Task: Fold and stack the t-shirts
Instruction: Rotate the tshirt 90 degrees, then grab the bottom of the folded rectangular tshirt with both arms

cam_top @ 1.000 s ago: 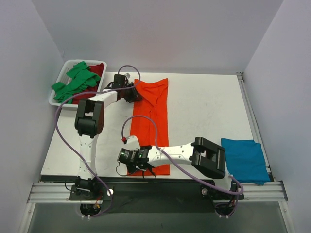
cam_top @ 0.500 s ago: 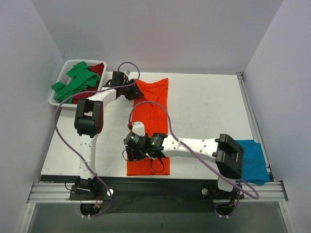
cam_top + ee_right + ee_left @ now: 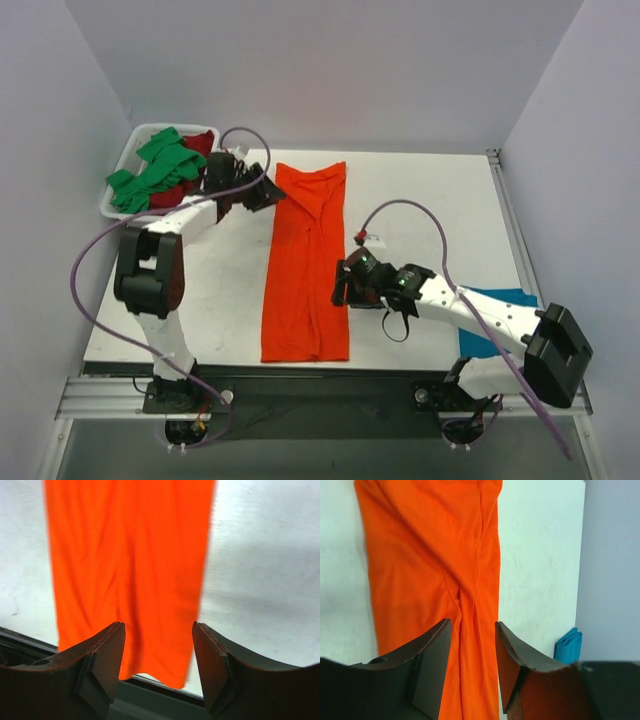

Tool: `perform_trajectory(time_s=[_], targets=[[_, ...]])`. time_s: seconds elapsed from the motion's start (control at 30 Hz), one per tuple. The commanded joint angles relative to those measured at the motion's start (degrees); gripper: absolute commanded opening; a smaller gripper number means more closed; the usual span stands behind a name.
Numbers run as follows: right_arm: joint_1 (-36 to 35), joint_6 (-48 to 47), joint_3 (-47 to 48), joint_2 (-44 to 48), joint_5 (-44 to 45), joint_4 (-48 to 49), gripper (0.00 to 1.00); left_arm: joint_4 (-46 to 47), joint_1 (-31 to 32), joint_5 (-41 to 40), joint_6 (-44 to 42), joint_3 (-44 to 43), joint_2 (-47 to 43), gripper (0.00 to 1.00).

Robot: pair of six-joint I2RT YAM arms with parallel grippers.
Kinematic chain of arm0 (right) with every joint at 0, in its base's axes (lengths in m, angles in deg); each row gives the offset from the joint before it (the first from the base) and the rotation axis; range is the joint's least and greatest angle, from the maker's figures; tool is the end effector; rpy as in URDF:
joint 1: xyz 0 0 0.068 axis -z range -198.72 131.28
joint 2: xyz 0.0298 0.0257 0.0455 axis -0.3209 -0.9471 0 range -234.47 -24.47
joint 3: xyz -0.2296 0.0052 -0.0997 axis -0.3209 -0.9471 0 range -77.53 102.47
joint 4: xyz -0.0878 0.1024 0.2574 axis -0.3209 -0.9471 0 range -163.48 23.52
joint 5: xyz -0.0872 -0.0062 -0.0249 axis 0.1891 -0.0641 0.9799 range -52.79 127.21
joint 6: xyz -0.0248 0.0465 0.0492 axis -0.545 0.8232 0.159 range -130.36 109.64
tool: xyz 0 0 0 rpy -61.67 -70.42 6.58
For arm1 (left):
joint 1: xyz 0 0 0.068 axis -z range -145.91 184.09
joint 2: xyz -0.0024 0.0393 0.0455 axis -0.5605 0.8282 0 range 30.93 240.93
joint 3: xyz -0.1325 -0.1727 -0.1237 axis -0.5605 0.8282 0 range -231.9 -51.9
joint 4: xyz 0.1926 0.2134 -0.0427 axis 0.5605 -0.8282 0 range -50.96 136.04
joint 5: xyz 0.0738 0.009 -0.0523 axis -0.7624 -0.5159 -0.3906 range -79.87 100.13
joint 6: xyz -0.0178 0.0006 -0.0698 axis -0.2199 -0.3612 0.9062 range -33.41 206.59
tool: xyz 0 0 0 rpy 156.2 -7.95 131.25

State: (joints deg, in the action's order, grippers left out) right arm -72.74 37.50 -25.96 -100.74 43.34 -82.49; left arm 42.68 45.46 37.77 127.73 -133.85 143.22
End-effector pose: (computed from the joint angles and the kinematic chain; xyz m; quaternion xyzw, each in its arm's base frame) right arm 0.2045 0.2711 0.1996 -0.0265 0.9075 0.2927 0.3001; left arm 0.4703 -0.1228 0.1783 -0.1111 0.8564 -0.3916 0.3177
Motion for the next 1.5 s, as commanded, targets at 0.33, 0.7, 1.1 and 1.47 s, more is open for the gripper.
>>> perform_trajectory(time_s=[0.33, 0.7, 1.1, 1.47], targets=[[4.71, 6.72, -20.27, 6.57, -15.44, 14.59, 0.54, -7.97, 16.73, -15.67, -1.77, 32.1, -28.78, 0.46], [1.82, 10.5, -26.52, 8.59, -16.24, 18.12, 0.53, -12.03, 37.48, -24.3, 3.06, 41.69, -41.1, 0.42], [-4.6, 14.46, -29.33, 8.77, -13.87, 16.98, 0.53, -7.81, 49.52, -24.83, 5.7, 43.89, -38.11, 0.36], [-5.92, 16.74, -31.35, 8.15, -13.16, 18.21, 0.46, -9.65, 53.04, -27.2, 8.69, 46.88, -34.25, 0.25]])
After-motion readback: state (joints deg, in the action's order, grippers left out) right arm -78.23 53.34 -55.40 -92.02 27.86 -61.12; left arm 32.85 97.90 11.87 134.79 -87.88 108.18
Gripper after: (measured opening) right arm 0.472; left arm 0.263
